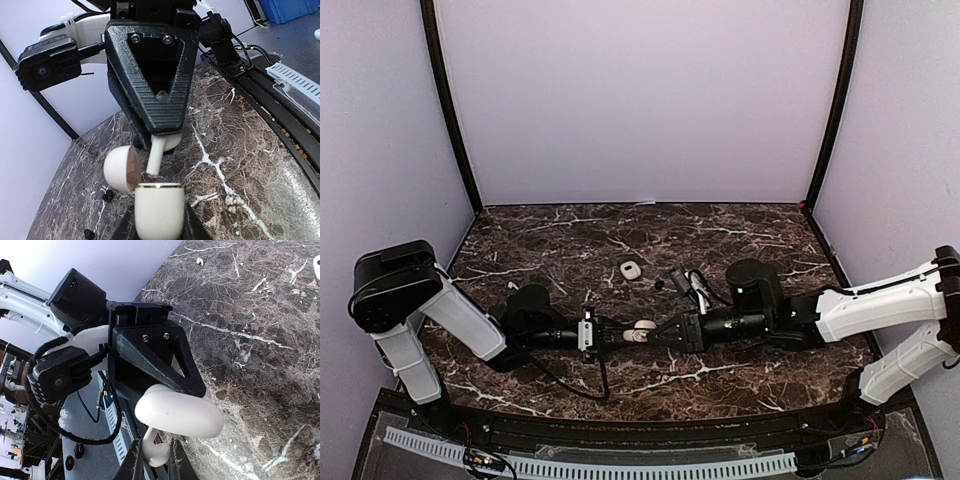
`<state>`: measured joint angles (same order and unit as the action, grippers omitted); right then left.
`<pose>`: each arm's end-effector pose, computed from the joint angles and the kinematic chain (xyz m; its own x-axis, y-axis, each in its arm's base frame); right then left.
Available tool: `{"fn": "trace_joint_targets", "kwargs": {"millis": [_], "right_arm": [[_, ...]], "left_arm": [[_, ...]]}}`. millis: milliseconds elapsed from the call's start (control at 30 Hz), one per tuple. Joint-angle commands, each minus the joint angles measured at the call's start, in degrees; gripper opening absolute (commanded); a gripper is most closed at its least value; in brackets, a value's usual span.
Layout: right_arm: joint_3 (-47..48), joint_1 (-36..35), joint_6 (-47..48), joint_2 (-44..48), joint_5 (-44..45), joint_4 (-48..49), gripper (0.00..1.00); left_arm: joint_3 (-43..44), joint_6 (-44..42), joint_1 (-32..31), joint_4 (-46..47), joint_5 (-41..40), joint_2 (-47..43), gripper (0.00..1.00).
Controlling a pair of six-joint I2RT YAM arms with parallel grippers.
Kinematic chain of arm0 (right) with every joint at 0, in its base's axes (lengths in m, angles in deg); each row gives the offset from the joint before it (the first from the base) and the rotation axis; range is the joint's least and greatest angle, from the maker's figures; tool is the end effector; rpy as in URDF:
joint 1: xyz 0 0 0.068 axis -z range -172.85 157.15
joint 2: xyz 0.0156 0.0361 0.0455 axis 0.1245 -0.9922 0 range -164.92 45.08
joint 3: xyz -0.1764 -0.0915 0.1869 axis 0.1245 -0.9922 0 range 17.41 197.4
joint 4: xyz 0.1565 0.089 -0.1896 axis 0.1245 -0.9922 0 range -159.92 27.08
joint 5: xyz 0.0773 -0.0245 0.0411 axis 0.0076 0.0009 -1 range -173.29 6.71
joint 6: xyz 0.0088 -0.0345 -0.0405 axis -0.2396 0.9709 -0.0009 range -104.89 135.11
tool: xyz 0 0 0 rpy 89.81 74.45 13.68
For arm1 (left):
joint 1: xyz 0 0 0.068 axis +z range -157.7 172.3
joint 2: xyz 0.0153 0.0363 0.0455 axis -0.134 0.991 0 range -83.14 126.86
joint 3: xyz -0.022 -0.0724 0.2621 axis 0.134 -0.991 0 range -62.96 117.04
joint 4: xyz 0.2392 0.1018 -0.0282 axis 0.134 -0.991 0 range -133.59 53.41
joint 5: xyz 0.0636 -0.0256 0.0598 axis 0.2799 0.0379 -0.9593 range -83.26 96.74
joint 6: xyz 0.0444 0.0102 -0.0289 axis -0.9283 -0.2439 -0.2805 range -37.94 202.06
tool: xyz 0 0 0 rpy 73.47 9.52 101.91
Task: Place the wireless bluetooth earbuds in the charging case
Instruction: Insert the left earbud into the left side groove of the charging case.
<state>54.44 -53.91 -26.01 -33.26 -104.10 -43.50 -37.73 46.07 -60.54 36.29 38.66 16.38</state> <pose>0.1292 0.2596 0.2154 -0.7788 -0.1380 -0.6119 -0.6178 0.3379 0.7100 0.1615 -0.2441 0.1516 0.5730 0.0696 -0.8166 0.8145 0.0625 0.5768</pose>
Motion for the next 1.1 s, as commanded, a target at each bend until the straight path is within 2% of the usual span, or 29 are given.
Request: {"fn": "trace_joint_targets", "kwargs": {"millis": [0,1067], "right_arm": [[1.34,0.54,0.67,-1.2,-0.33,2.75,0.01],[2.86,0.61,1.04,-2.86,-1.85,4.52,0.01]], "left_arm": [[-0.27,0.35,-0.33,1.16,0.25,-0.03,0.01],[1.52,-2.36,-0.77,-4.28,-0.2,-0.35,0.0]]}}
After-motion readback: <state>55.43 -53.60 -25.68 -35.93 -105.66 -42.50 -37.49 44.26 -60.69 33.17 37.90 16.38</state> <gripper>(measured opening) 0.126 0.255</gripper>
